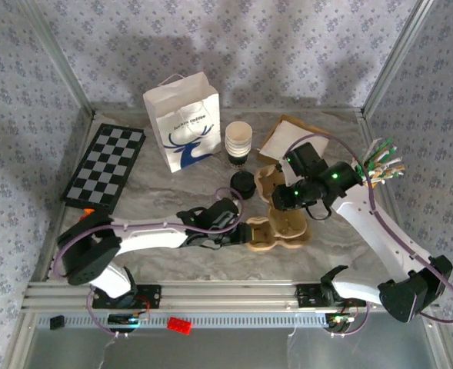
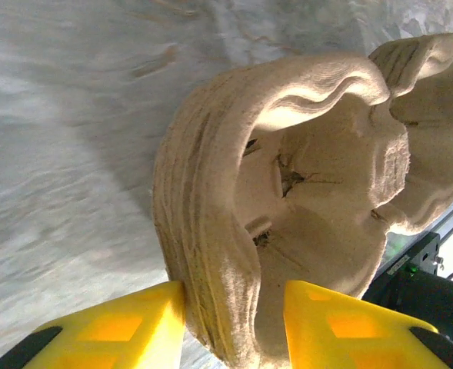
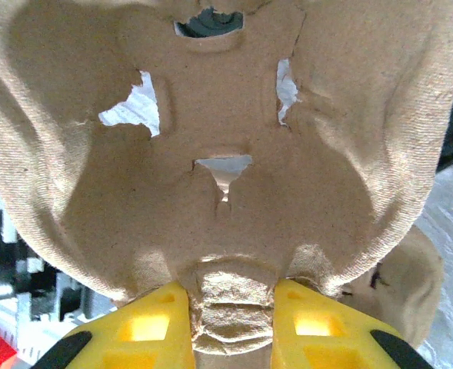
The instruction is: Pack the takeout coffee
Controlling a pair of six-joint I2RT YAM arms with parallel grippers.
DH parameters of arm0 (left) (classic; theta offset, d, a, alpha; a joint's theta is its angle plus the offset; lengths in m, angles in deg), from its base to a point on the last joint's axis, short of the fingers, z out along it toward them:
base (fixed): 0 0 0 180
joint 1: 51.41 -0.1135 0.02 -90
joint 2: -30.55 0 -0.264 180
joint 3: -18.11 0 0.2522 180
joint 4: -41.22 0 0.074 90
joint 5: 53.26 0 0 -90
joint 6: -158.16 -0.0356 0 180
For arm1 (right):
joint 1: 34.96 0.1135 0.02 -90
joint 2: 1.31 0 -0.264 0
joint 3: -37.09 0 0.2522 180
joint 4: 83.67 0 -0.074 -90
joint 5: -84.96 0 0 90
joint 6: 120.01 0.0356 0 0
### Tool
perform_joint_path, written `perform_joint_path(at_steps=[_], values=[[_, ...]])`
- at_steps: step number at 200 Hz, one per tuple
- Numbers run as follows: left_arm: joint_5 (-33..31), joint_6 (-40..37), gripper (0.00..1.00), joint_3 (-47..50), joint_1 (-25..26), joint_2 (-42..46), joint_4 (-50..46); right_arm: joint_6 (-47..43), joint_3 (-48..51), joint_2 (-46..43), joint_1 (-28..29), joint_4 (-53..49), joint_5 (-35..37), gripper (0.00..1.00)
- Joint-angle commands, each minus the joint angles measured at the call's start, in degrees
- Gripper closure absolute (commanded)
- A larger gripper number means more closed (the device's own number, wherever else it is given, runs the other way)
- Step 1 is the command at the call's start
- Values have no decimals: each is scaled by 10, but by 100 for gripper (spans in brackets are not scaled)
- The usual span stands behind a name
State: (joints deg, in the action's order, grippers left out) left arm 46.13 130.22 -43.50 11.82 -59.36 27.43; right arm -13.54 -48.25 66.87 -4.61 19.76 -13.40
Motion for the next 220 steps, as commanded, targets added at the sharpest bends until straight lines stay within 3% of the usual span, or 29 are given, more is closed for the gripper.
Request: perform_joint_path(at_steps=[1,59,103,132,182,203,220], values=[[-5,-1,62,-50,17,-28,18,13,-7,-19,-21,-25,3,76],[9,-11,60,-108,31,-78,23,15,-18,-33,-69,-47,16,76],[-27,-56,54,-52,8,43,-83,43,-40,-15,-61,-53,32,76],[-92,-101,53,-50,-16,149,-236,111,-57,4,11,-51,73,76],[-123,-180,52,-80,-157,342,-435,254,-50,73,151,18,122,74],[-121,-238,51,-133,-249,386,-491,303,-46,113,205,54,155,73],[-93,-289,49,-186,-342,371,-522,336,-32,146,238,101,143,73]])
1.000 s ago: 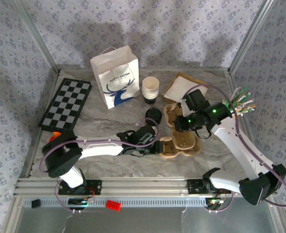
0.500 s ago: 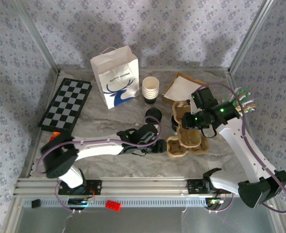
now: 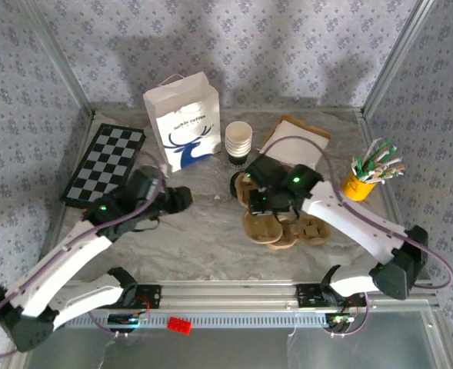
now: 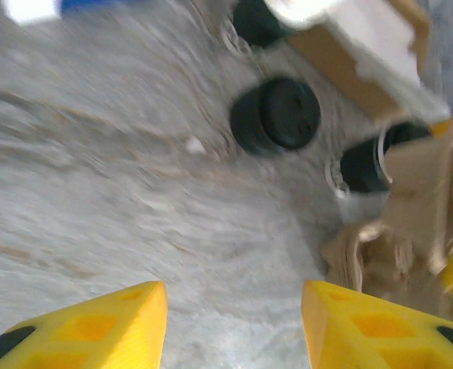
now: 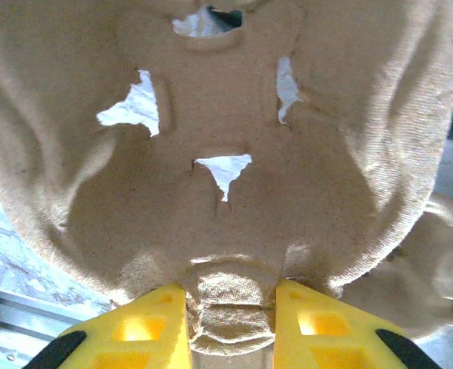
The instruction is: Pack the takeout coffee
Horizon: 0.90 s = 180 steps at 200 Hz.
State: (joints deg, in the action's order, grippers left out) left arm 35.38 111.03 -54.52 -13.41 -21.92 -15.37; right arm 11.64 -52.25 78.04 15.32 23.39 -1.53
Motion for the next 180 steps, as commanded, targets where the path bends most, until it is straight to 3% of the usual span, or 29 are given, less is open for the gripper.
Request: perform_joint_path(at_steps=[1,31,64,97,149,180], values=[[17,-99,49,-80,-97,-6,-96,86,8,37,40,67,24,73],[116,-163,48,-178,-242,-82,-94,124,-4,107,83,78,56,73],[160,-214,41,-277,-320,-182,-55,147,3,151,92,84,65,73],[140,-297,36,-364,-355,-267,-8,147,1,187,90,76,59,73],[246,-425,29,-524,-371,-414,-21,121,-5,204,84,71,52,73],[267,-460,26,-634,-369,-489,-69,97,-16,208,83,58,50,73]])
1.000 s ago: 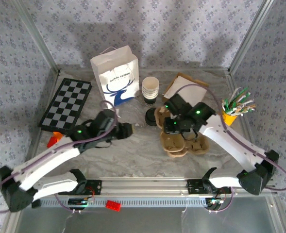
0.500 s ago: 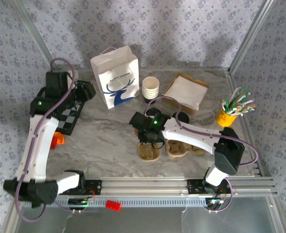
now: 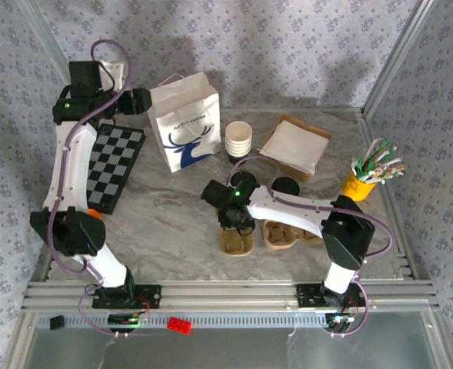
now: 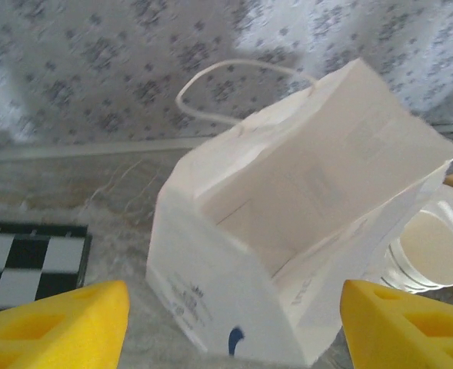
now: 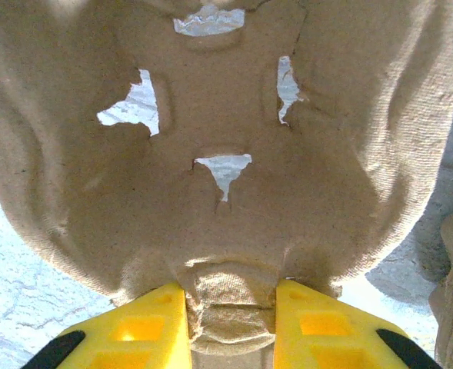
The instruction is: Pack the takeout coffee
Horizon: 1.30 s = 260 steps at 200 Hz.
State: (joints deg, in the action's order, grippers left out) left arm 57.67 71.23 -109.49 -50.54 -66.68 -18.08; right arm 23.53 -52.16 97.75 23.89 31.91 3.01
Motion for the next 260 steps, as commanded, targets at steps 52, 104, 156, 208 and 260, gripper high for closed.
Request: perform_joint_path(at_steps=[52,104,156,208,260], values=[[-27,-126,26,-231,29,-162,-153,-32,-15,9,-1,-25,1,73],[-79,-143,30,-351,51,-243,-183,-40,-24,17,2,-17,-7,75],[-91,-143,41,-395,58,-287,-210,-39,-25,18,3,-26,-10,75],[-111,-144,51,-400,68,-298,-212,-41,-22,12,4,-26,-9,77],[-111,-131,65,-424,75,-293,-250,-43,-20,2,3,-28,-7,77]])
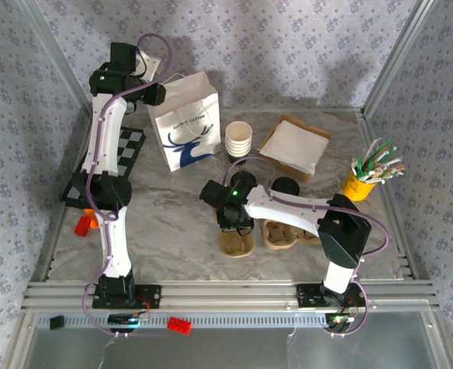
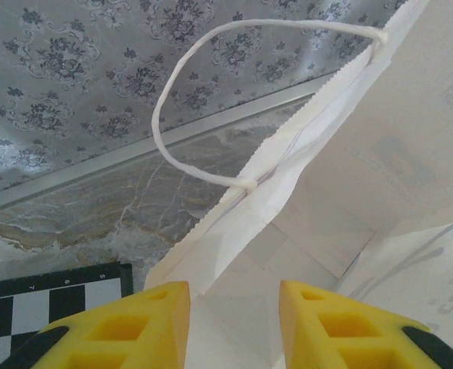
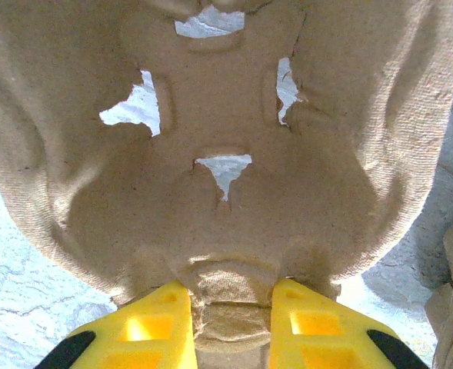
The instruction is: Pack the takeout coffee
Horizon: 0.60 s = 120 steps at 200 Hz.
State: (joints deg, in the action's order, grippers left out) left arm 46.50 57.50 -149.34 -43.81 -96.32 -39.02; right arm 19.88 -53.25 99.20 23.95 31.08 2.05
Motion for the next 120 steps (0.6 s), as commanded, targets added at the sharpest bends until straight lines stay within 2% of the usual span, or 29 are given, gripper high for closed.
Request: perform_joint_path(at_steps=[1,27,57,74,102,120], values=[[0,7,65,-26,9,4,-42,-7,-9,-13,3,-19,2,77],[-3,33,65,-24,16,22,-74,-11,-9,-14,2,-19,-1,78],[16,105,65,-20,27,51,-99,-13,-4,-16,1,-13,-4,78],[-16,144,64,-13,53,73,-117,-13,-3,-17,0,-9,-7,79],[-40,169,59,64,105,112,-102,-16,1,-19,-2,-5,-12,79],[-80,191,58,61,123,111,-119,-18,3,-21,-3,-6,-13,80]])
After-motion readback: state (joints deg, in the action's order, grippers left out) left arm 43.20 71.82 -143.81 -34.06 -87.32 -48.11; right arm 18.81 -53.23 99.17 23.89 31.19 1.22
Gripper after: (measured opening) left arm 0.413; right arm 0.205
